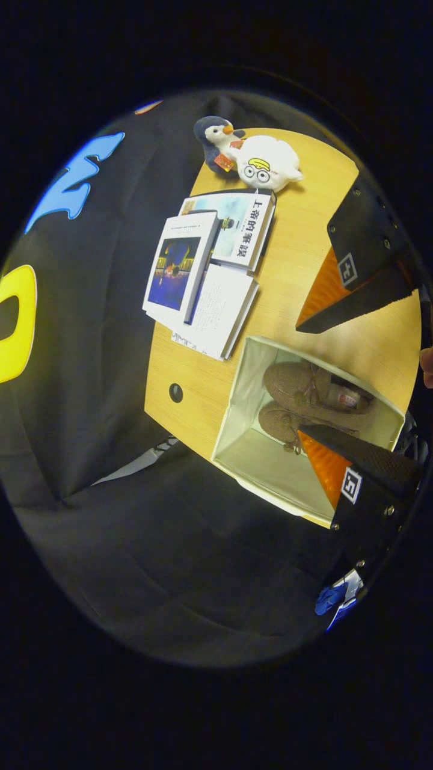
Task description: Open the storage box then place both shoes into the box .Put the left shoe in first, then the right shoe, with the right side of both shoes facing outward in a uniform manner.
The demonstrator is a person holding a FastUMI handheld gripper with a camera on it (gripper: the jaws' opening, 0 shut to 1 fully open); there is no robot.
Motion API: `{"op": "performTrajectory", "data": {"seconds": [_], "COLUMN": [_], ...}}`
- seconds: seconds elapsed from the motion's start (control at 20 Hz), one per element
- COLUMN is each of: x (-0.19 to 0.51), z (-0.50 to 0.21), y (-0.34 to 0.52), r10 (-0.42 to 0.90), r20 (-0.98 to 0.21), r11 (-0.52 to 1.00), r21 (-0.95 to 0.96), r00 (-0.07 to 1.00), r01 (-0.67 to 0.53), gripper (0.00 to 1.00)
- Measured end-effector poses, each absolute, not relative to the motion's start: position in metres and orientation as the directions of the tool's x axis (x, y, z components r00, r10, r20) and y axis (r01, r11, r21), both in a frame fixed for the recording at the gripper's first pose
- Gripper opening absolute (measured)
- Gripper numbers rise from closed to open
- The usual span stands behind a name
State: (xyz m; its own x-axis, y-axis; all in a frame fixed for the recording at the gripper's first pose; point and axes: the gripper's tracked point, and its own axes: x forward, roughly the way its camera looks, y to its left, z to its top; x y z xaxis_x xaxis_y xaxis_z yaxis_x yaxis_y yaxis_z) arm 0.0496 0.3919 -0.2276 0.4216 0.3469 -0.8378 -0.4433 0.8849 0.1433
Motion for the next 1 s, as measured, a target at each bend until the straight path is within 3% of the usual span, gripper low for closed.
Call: {"op": "performTrajectory", "data": {"seconds": [0.25, 0.65, 0.85, 1.0], "x": [0.065, 0.087, 0.084, 0.071], "z": [-0.202, -0.09, -0.023, -0.003], "y": [0.352, 0.258, 0.193, 0.141], "r10": [0.316, 0.246, 0.144, 0.025], "r20": [-0.733, -0.341, -0.136, -0.061], "r11": [0.91, 0.966, 0.989, 0.998], "r21": [0.053, 0.007, -0.014, -0.055], "r00": [0.603, 0.907, 0.98, 0.998], "r01": [-0.412, -0.259, -0.147, -0.028], "gripper": [0.97, 0.97, 0.97, 0.97]}}
